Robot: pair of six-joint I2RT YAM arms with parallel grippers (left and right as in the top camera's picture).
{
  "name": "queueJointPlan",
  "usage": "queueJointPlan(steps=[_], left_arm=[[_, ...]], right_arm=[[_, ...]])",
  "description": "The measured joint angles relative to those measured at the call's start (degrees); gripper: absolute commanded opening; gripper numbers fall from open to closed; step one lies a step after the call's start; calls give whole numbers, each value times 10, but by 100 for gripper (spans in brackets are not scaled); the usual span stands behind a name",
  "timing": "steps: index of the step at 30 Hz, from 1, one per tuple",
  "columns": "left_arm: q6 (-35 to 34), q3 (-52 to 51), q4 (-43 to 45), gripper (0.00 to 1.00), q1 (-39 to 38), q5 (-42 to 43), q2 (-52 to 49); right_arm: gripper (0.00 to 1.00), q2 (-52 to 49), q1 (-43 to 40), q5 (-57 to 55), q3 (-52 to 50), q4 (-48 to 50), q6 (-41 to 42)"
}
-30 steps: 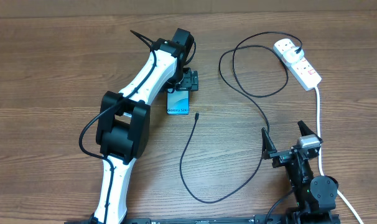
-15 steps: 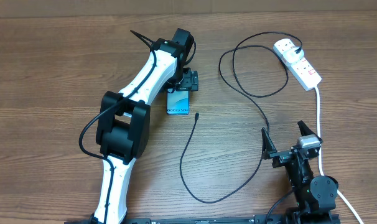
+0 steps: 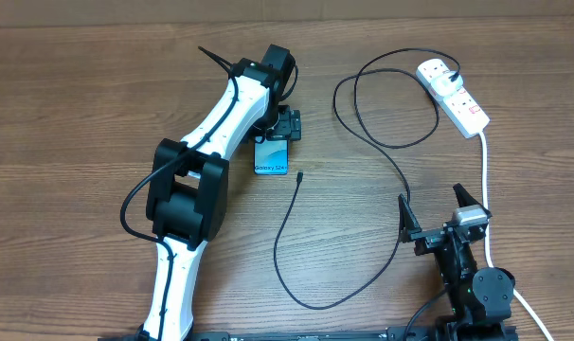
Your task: Plug charger to phone and switch on socket
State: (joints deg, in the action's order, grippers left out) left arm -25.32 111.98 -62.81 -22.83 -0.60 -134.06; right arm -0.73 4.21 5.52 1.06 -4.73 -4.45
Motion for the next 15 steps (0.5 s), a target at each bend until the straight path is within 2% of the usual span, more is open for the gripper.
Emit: queueJointPlan(steps=[15], left_arm=[[0, 0, 8, 100, 0, 0, 0]], right_arm=[[100, 0, 0, 0, 0, 0, 0]])
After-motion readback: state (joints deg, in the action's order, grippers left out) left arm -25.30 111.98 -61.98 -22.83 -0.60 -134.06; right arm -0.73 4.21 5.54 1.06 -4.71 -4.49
